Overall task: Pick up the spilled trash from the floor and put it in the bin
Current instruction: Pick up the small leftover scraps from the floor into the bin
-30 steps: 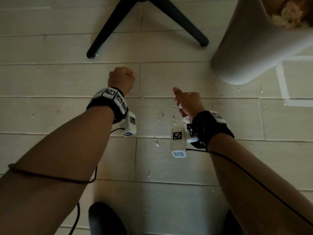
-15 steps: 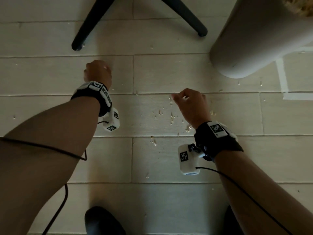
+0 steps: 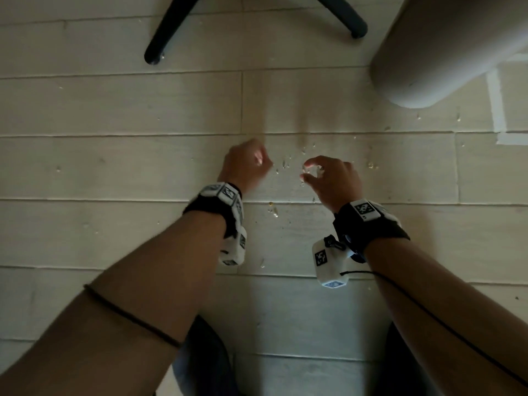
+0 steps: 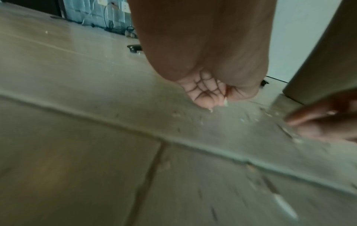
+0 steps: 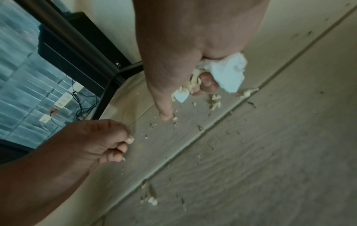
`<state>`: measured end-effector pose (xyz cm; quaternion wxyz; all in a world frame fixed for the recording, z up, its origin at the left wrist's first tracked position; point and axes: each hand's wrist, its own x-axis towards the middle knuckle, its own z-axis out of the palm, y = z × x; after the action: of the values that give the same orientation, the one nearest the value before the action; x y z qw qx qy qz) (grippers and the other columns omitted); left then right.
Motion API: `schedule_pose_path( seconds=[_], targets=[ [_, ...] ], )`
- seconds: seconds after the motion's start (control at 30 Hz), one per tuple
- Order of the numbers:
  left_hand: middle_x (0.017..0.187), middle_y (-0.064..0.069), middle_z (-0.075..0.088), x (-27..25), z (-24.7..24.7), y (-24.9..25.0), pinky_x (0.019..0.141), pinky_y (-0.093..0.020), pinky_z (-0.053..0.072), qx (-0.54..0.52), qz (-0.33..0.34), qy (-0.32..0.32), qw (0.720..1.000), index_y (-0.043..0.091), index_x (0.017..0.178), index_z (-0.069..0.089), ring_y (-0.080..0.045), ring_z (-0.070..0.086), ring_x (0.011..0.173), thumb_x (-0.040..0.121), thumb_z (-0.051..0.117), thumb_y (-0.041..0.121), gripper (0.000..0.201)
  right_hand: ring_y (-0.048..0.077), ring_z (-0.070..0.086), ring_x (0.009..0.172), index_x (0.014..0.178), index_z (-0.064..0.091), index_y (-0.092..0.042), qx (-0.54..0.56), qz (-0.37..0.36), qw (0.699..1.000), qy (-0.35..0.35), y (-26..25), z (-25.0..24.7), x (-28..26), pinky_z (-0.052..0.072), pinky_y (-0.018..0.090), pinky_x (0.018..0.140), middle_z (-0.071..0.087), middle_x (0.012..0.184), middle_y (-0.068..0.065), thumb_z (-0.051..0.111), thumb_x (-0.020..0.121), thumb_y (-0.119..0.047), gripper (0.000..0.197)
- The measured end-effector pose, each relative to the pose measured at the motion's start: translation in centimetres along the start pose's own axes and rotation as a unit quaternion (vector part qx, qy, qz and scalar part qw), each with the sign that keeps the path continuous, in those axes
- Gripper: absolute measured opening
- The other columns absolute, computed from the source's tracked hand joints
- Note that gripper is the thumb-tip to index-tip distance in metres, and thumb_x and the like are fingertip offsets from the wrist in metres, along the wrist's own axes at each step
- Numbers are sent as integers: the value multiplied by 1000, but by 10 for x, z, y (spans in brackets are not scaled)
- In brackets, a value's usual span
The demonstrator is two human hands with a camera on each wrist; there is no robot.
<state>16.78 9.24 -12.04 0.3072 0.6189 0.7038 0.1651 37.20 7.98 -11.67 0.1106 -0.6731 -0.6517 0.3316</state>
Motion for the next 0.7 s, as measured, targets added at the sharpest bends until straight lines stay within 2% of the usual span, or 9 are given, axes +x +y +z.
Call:
schedule_pose_path(
  seconds=[0.1,0.17,0.27,0.43,0.6,0.7],
  targets=[
    [89,-5,74,-43,15,2,78,-36,60,-33,10,-70,997,14,89,67,-21,71,80,81,70,13,9,15,68,87,105,73,-36,-41,13,999,12,-1,6,-4,43,22,73,74,106,-5,66,89,-34,18],
    [93,-5,75,-61,21,1,79,-37,61,-30,25,-79,996,14,95,71,-20,71,81,82,68,11,14,17,67,86,103,74,-36,-59,7,998,21,0,9,-7,44,23,71,73,107,-4,64,91,-33,16],
    [103,-7,76,-78,25,1,81,-36,61,-9,33,-76,996,12,106,73,-18,72,83,83,65,11,24,21,67,85,105,75,-34,-92,-8,995,30,0,11,-9,48,26,71,72,108,-2,60,95,-36,18],
    [100,-10,75,-99,33,-2,79,-39,59,52,47,-51,996,13,105,75,-22,71,81,89,61,16,22,23,67,86,106,74,-27,-124,-29,992,23,-3,11,-9,44,26,69,71,108,0,55,99,-28,21],
    [93,-12,73,-106,39,-1,76,-40,58,87,60,-25,994,12,103,75,-28,69,79,91,62,18,18,29,64,94,111,66,-17,-115,13,993,-31,-7,11,-14,43,31,74,64,115,3,51,97,-17,21],
    [94,-11,69,-108,44,-2,76,-41,55,104,49,-19,993,12,99,72,-29,64,84,93,57,19,18,32,63,99,116,59,-12,-63,45,997,-29,0,5,-19,42,33,76,57,123,7,48,98,-16,21]
  ],
)
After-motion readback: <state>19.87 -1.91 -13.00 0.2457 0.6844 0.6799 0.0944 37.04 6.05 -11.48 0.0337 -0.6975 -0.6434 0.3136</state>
